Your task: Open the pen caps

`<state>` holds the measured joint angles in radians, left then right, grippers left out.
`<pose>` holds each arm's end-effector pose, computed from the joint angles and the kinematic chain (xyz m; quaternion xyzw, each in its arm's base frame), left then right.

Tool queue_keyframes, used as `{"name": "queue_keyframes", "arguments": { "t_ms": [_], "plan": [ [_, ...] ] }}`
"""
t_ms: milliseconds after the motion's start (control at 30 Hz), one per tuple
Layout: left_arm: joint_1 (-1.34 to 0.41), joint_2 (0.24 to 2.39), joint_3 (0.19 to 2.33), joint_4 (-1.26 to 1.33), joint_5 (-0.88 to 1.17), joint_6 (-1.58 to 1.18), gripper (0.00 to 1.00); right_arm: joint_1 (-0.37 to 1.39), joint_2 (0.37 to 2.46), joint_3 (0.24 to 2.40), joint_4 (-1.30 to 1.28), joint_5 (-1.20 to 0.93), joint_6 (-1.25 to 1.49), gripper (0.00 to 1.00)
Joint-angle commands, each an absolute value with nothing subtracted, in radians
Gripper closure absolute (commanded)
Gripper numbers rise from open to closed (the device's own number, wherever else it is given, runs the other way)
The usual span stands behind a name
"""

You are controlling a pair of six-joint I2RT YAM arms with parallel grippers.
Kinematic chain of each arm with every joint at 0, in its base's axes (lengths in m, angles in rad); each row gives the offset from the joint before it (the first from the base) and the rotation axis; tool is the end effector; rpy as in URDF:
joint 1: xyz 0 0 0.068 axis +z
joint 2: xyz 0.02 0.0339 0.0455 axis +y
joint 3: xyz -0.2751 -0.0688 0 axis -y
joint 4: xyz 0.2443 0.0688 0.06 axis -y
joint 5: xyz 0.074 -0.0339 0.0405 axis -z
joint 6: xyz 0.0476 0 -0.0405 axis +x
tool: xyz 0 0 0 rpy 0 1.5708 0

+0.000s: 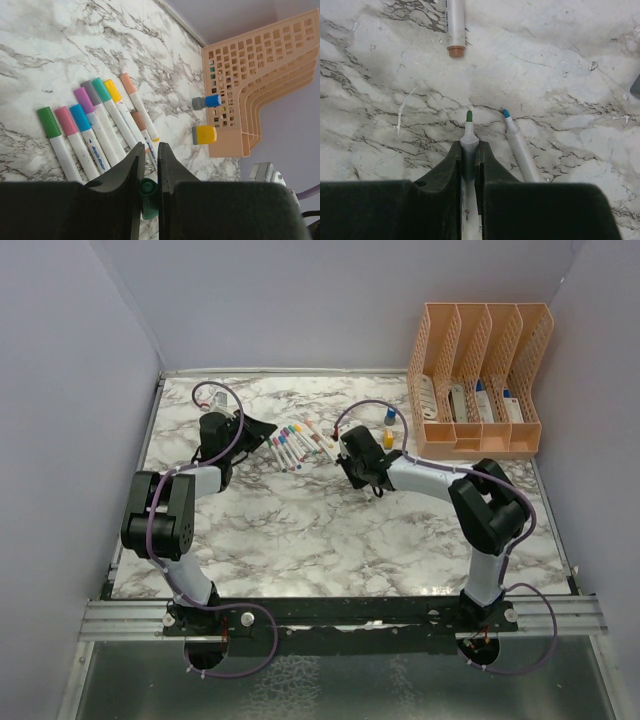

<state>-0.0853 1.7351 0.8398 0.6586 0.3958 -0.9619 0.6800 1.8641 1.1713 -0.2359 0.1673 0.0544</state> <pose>0.3763 -0.0506 0.2041 -0.2168 0.7491 -0.4371 0.4481 0.3147 0.2443 0.1701 -0.2659 0.9078 0.0389 0.3220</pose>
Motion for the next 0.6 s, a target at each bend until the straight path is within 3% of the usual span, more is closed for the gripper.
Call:
{"name": "queue_keyframes", "arguments": {
  "t_ms": [0, 567],
  "plan": [
    [-0.081, 1.703, 0.808, 0.664, 0.392, -0.947, 1.00, 0.666, 1.904, 1.207, -0.241, 0.205, 0.036, 0.99],
    [-0.080, 1.703, 0.790, 0.680, 0.397, -0.955, 1.00, 0.602, 1.951, 1.220, -0.273, 0.162, 0.092, 0.99]
  ]
}}
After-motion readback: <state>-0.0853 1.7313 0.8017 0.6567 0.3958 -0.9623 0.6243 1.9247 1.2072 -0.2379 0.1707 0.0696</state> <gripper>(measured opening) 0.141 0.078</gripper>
